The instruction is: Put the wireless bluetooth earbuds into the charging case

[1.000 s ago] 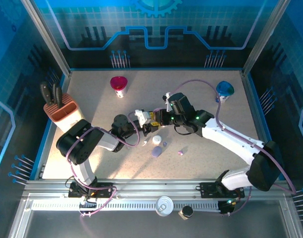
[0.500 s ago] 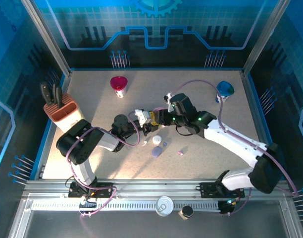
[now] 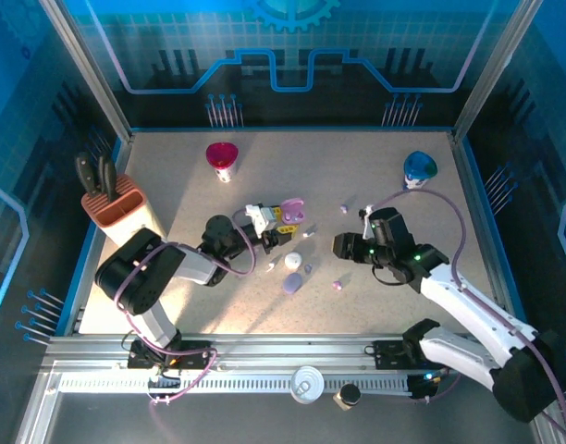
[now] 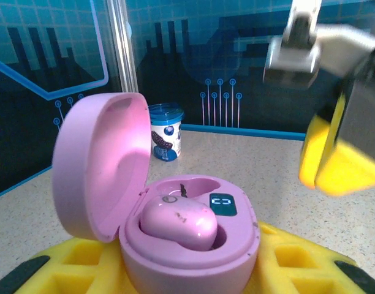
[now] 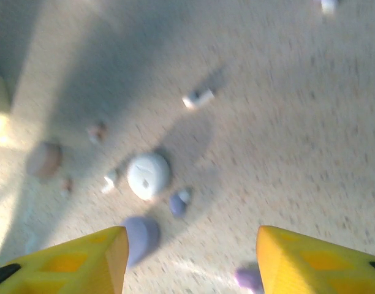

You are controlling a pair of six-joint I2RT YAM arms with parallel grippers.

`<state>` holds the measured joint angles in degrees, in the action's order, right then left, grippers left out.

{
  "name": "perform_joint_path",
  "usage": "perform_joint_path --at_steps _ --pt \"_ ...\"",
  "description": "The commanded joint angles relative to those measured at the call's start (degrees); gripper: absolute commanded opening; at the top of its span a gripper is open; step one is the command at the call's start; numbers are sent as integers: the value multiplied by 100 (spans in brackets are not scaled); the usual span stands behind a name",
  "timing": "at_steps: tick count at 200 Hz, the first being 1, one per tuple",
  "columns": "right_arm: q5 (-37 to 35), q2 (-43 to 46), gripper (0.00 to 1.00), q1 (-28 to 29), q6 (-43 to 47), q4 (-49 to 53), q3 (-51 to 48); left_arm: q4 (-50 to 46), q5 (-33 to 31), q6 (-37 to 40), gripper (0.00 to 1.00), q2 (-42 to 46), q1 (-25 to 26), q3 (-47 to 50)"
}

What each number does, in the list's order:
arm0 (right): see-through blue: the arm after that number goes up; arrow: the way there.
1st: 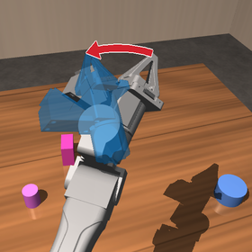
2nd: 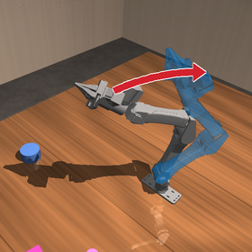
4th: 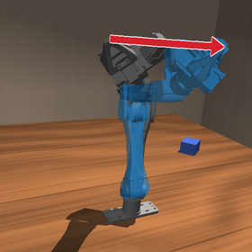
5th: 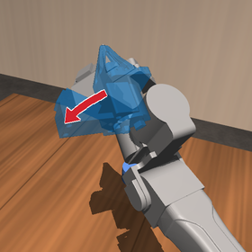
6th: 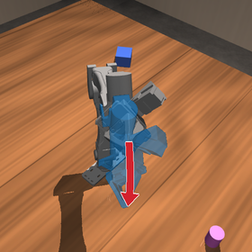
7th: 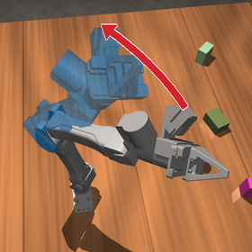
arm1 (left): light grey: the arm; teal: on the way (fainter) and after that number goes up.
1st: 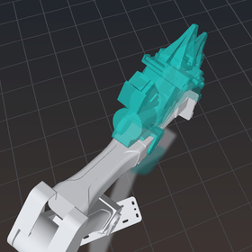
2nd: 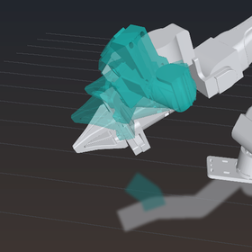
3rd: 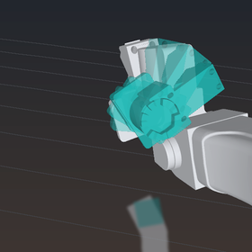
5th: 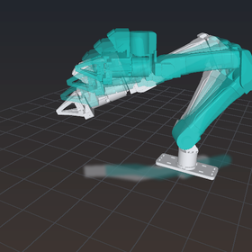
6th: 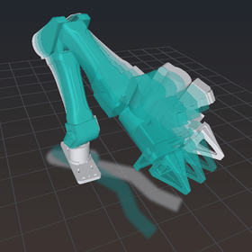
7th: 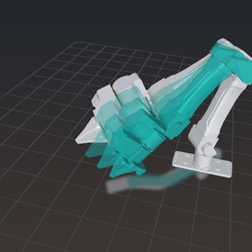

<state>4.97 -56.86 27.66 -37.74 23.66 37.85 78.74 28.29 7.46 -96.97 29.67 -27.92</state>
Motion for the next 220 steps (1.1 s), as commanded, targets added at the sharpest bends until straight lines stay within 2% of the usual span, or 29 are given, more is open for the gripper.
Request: perform_joint_path --at_steps 1,47,90,126,171,220 --pt "1016 -418 59 -234 512 154 -85 150 167 -41 37 192 -29 84" --pt "1635 -1676 60 -498 1125 108 97 134 168 -52 37 315 -25 155" --pt "2107 -2461 60 -498 1124 -264 81 150 150 -39 37 362 -23 246" --pt "2149 -2701 58 -501 922 -570 -207 150 152 -43 37 389 -27 261" --pt "2015 -2564 56 -507 856 -471 -430 150 168 -19 37 394 -27 256" --pt "2053 -2317 45 -499 692 -415 -607 150 168 9 37 355 -23 245"
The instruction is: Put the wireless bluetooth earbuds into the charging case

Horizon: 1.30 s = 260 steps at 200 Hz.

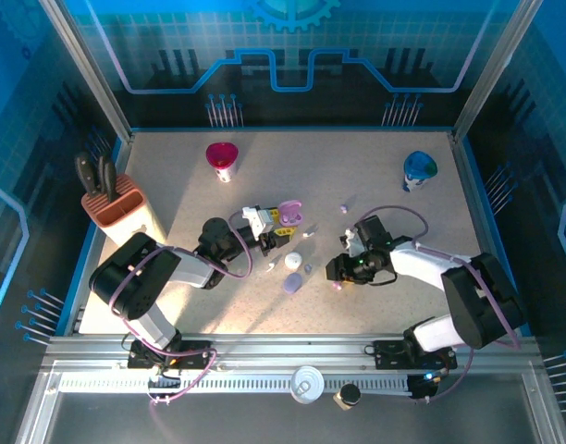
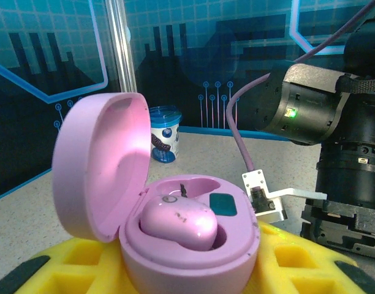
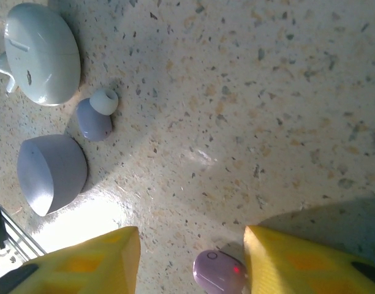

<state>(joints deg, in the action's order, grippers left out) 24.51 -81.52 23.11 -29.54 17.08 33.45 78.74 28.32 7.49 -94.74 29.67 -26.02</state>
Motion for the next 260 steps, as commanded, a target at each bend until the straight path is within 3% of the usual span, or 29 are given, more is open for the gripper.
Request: perform_joint_path --at_steps 1,190,260 --pt "98 151 45 -44 -134 243 -165 150 166 7 37 131 -23 49" --pt "-25 279 21 210 -286 283 -283 157 157 50 37 -5 -32 5" --pt "-747 1322 20 253 -563 -35 -187 151 219 23 37 -113 -25 -35"
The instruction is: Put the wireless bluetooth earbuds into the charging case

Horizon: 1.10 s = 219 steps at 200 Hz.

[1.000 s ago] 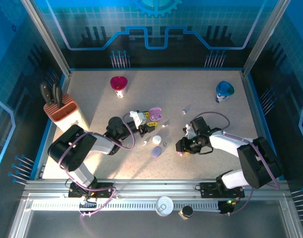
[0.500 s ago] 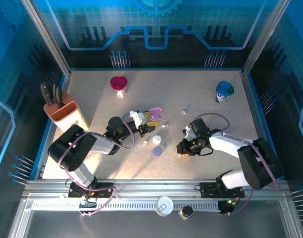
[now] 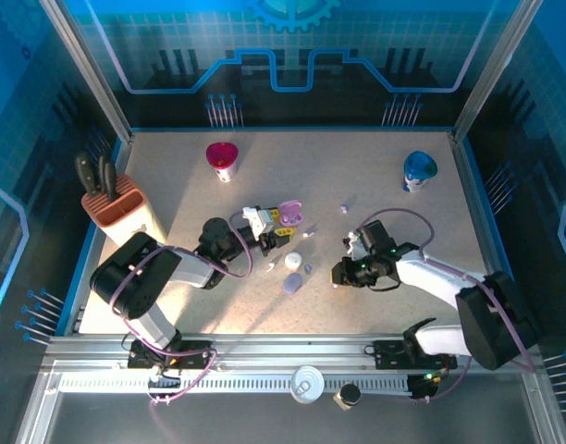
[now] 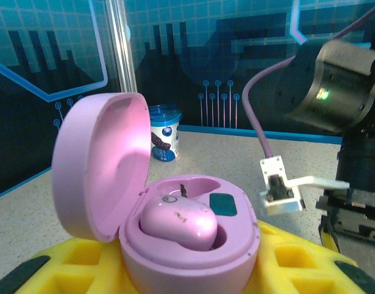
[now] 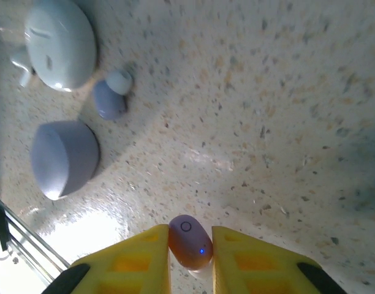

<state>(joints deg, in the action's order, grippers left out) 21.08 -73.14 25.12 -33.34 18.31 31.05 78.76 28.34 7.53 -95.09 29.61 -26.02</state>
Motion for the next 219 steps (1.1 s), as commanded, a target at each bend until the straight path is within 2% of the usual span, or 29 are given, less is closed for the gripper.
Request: perform_joint_path --at_steps 1,40,76,146,219 --pt "-421 507 20 53 -186 -163 61 149 216 15 37 -79 -22 -39" --pt "-571 1109 20 118 -359 -513 553 148 326 -78 37 -160 10 -111" --pt "-573 1127 20 377 -69 -503 1405 150 481 -232 37 -94 18 -116" --pt "-568 332 21 852 670 -499 2747 148 547 -311 37 32 19 -104" --pt "-582 -51 21 889 760 -671 2812 78 497 -608 37 222 17 -114"
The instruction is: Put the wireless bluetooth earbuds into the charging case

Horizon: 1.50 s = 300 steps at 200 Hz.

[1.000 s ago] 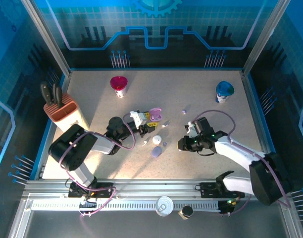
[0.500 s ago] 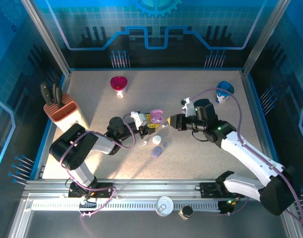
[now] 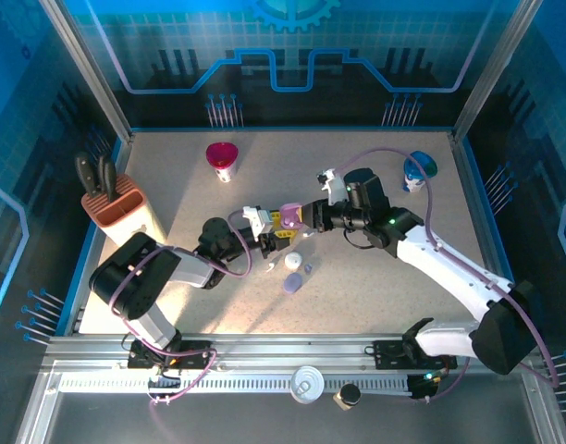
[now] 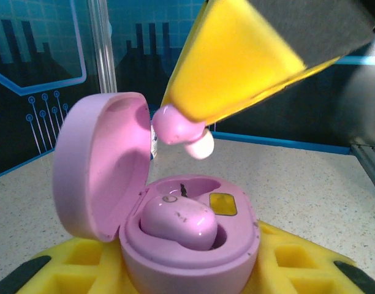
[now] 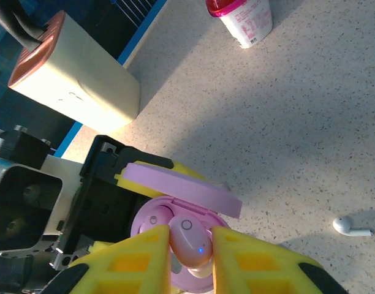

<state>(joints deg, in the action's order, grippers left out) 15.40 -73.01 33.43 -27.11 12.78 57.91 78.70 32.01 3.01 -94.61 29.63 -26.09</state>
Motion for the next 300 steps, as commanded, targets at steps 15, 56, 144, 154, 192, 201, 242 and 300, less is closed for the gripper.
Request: perform_joint_path --at_steps 15,56,144,154,192,201,242,300 --pt "-24 -105 21 56 147 -135 99 76 131 -185 37 212 11 -123" --pt "125 -200 21 58 70 -235 66 23 78 -191 37 254 10 -160" --pt "271 -85 21 76 -74 -395 -161 128 -77 -252 36 30 8 -261" --pt "271 -93 21 76 -97 -408 -191 128 -78 -254 36 30 7 -257" --pt "52 -17 25 72 -25 -314 -263 146 -102 -306 36 112 -31 -191" --pt "16 22 28 72 -13 -286 -261 142 -108 -301 36 133 -30 -173" --pt "-56 238 40 67 2 -284 -180 161 -92 -253 36 127 -44 -150" --pt "-87 380 48 56 184 -343 69 155 -2 285 36 127 -71 36"
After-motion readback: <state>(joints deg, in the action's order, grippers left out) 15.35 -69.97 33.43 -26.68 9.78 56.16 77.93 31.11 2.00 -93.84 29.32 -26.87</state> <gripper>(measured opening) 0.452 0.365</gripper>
